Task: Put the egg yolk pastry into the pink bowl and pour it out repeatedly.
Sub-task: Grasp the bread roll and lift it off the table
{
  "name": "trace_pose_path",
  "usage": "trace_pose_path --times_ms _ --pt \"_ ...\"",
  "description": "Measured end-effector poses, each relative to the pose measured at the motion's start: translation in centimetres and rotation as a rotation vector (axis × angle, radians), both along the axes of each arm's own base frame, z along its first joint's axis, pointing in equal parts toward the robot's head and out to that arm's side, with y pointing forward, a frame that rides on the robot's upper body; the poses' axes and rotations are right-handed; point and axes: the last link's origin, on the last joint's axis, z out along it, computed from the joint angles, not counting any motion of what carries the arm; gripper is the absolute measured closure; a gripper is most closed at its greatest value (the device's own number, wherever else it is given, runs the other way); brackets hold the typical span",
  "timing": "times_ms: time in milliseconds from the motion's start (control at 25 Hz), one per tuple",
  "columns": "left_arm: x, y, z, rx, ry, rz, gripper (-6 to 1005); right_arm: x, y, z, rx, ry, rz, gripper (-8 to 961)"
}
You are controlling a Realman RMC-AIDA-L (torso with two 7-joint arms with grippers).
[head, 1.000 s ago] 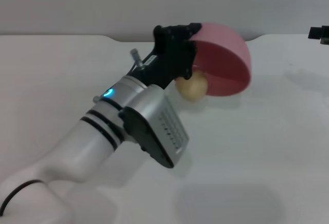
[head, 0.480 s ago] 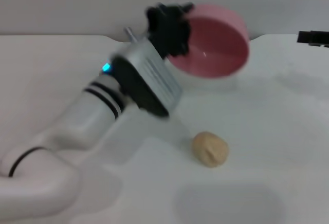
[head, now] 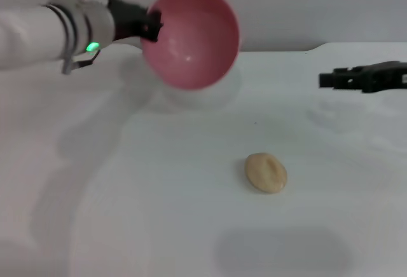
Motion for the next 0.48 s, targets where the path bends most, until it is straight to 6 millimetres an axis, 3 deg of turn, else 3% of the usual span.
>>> trace_pose_path --times_ms 280,480 --pt "-1.9 -1.8 5.0 -0.164 -0.149 0.231 1000 -2.4 0.2 -4.6 -0.187 -0.152 0.131 476" --pt "-3.8 -3.4 6.2 -0.185 -0.095 0.44 1001 -4.1 -0.1 -8.0 -0.331 -0.298 0.194 419"
